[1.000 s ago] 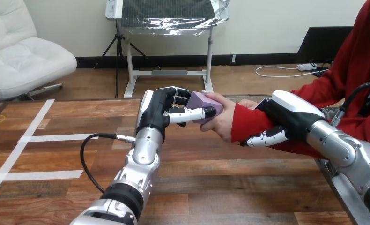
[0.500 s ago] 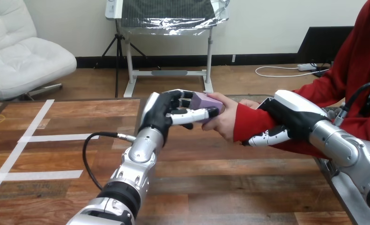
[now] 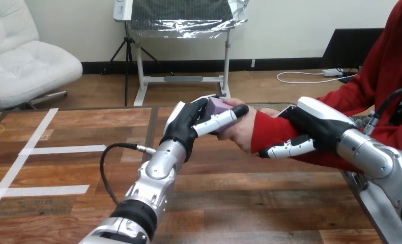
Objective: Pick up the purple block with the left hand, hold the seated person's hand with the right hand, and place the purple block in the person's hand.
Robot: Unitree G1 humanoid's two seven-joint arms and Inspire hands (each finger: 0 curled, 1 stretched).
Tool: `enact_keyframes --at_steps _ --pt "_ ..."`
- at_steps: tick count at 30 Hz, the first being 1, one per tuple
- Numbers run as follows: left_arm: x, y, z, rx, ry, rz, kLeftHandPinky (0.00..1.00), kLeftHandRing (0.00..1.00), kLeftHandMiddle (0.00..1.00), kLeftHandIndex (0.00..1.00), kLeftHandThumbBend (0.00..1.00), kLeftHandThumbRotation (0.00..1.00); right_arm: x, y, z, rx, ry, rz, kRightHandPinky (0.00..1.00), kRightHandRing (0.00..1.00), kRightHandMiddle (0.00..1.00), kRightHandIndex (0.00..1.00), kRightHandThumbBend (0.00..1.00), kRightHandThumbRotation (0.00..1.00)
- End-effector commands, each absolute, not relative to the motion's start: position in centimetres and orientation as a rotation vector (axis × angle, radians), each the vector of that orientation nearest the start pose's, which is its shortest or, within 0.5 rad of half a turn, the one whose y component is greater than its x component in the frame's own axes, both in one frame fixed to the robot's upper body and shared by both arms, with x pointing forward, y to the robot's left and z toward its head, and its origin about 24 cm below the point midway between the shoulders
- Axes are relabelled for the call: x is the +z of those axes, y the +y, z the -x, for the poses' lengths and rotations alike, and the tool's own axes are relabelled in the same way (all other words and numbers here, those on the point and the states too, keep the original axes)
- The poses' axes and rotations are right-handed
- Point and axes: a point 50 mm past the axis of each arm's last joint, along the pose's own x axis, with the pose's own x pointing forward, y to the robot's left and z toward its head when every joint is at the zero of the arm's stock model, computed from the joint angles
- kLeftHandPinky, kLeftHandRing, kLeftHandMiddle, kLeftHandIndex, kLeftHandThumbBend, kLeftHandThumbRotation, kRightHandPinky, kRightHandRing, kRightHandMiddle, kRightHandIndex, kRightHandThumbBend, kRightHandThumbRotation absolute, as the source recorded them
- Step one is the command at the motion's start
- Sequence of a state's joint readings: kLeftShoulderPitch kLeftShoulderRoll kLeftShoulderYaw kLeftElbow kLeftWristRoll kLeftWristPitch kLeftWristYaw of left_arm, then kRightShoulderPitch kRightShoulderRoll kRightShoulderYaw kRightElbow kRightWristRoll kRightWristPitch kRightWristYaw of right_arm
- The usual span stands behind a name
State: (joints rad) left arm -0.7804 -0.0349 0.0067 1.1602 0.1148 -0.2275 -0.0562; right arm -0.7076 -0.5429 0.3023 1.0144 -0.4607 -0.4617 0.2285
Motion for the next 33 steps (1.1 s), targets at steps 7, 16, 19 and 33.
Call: enact_keyframes --at_steps 7,16,19,33 --pt "6.0 10.3 -36.9 -0.276 -0.009 -0.211 0.96 0.99 0.96 0.91 0.99 0.94 9.1 -19.2 -36.5 0.56 -0.073 1.076 0.64 0.71 0.73 0.75 0.98 0.81" --pt "5.9 12.4 -36.3 -0.229 -0.043 -0.202 0.97 1.0 0.96 0.92 0.98 0.93 8.9 -19.6 -36.2 0.595 -0.048 1.06 0.7 0.8 0.8 0.81 1.0 0.87" --pt "5.9 13.0 -36.0 -0.216 -0.055 -0.208 0.97 1.0 0.96 0.92 0.96 0.94 8.9 -19.7 -36.2 0.608 -0.036 1.059 0.7 0.81 0.82 0.82 1.0 0.87" --pt "6.2 15.0 -34.4 -0.172 -0.114 -0.265 0.96 0.97 0.94 0.92 0.81 1.0 8.5 -20.2 -35.7 0.651 0.01 1.03 0.72 0.85 0.86 0.87 1.0 0.89"
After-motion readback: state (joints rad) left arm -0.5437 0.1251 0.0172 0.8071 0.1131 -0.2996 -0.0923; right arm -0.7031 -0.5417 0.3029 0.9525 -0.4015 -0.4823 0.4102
